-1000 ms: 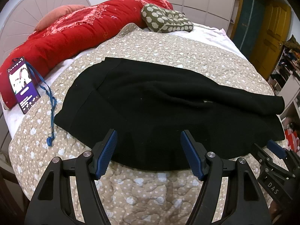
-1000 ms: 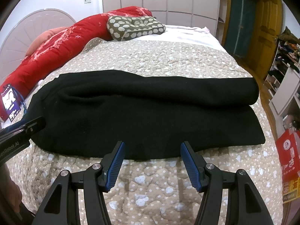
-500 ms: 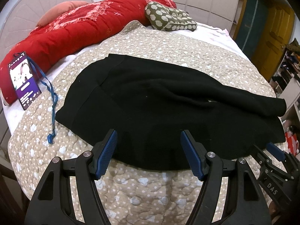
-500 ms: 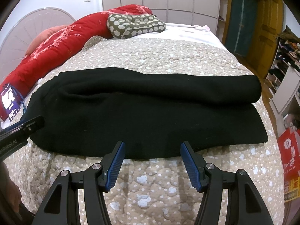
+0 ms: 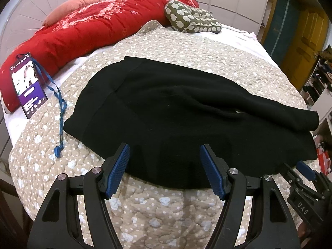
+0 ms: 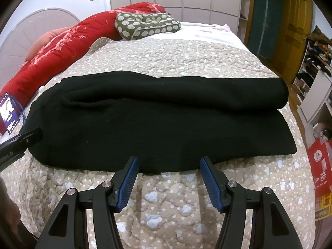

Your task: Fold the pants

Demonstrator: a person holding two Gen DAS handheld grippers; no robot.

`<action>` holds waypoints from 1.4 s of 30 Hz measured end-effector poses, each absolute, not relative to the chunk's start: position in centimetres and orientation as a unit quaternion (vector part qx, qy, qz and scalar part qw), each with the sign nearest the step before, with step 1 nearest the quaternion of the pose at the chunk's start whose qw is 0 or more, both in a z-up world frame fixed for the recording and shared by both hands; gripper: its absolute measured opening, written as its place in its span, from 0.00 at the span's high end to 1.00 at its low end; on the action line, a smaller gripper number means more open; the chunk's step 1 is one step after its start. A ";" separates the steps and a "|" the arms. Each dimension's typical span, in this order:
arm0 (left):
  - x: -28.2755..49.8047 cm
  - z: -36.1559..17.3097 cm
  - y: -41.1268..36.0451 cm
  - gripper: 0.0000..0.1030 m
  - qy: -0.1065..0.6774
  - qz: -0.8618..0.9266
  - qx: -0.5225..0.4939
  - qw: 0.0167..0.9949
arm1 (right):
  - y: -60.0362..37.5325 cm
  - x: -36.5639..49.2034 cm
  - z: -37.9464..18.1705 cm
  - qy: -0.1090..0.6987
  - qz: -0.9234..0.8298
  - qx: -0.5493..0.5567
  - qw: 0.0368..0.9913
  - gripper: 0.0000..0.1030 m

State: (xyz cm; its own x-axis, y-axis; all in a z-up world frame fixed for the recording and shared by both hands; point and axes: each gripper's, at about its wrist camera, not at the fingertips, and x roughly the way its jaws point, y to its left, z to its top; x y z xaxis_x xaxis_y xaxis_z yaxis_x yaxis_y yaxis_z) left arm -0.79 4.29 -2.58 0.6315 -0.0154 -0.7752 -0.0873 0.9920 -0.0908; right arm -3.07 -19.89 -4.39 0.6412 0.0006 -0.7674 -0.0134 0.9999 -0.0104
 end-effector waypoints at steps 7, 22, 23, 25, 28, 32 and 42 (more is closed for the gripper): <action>-0.8 -2.8 5.5 0.32 0.434 0.026 -0.070 0.898 | -21.1 -3.1 -4.5 0.425 -0.001 0.001 0.905 0.42; -1.2 -5.7 13.7 0.32 0.459 0.057 -0.220 0.859 | -34.1 -4.9 -5.0 0.434 -0.031 0.132 0.891 0.42; -0.9 -5.9 13.3 0.32 0.458 0.057 -0.213 0.861 | -34.4 -4.5 -5.1 0.431 -0.030 0.150 0.889 0.42; -0.4 -5.9 12.5 0.32 0.456 0.056 -0.195 0.866 | -35.2 -3.9 -5.3 0.421 -0.027 0.186 0.888 0.42; 0.9 -6.2 12.2 0.32 0.465 0.047 -0.194 0.862 | -35.2 -2.4 -5.6 0.411 -0.039 0.197 0.889 0.42; 2.1 -6.3 13.1 0.32 0.471 0.047 -0.228 0.851 | -35.1 -0.9 -5.7 0.398 -0.056 0.194 0.895 0.42; 2.0 -6.2 12.7 0.27 0.471 0.041 -0.214 0.854 | -35.1 -5.7 -4.0 0.395 -0.001 0.162 0.904 0.42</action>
State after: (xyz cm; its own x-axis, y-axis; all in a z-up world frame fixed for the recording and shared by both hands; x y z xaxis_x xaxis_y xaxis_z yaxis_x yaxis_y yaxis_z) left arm 2.00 12.72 -6.16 0.5521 -0.1323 -0.8232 -0.2718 0.9048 -0.3277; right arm -5.69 -35.14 -3.98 0.6878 0.1264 -0.7148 0.1298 0.9474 0.2925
